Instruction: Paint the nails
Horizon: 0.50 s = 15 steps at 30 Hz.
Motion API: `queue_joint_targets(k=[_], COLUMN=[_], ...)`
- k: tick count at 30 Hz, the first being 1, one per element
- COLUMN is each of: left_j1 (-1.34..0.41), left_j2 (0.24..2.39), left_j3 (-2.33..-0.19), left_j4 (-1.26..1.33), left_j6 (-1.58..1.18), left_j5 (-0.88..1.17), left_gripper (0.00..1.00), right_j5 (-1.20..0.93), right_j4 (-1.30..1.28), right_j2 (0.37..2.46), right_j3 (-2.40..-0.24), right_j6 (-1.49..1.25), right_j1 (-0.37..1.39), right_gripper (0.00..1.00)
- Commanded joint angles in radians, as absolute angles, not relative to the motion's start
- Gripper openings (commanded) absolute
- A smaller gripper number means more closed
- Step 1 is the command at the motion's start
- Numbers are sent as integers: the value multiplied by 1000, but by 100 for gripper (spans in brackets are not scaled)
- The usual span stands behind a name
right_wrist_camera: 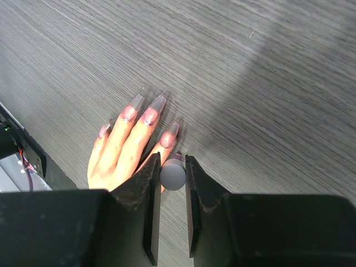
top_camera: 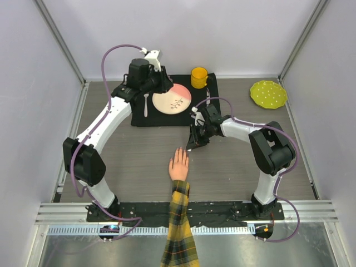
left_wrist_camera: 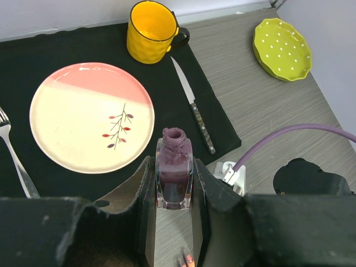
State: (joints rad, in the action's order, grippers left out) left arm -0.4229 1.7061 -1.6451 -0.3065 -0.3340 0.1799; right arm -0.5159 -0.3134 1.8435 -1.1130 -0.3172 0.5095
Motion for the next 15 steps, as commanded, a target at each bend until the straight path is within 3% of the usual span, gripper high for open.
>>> queue_joint_targets(k=[1, 15], left_j1=[-417, -417], left_j2=[1657, 1654], left_j3=[-1644, -1635], left_j4=[-278, -282], left_j6=[-337, -337], left_j5=[189, 189], left_gripper=[0, 0], right_j5=[-528, -529], right_j4=[-290, -291], right_j2=[1786, 1778], right_j3=[-1104, -1092], right_j6=[-322, -324], right_j1=[517, 520], right_gripper=[1, 1])
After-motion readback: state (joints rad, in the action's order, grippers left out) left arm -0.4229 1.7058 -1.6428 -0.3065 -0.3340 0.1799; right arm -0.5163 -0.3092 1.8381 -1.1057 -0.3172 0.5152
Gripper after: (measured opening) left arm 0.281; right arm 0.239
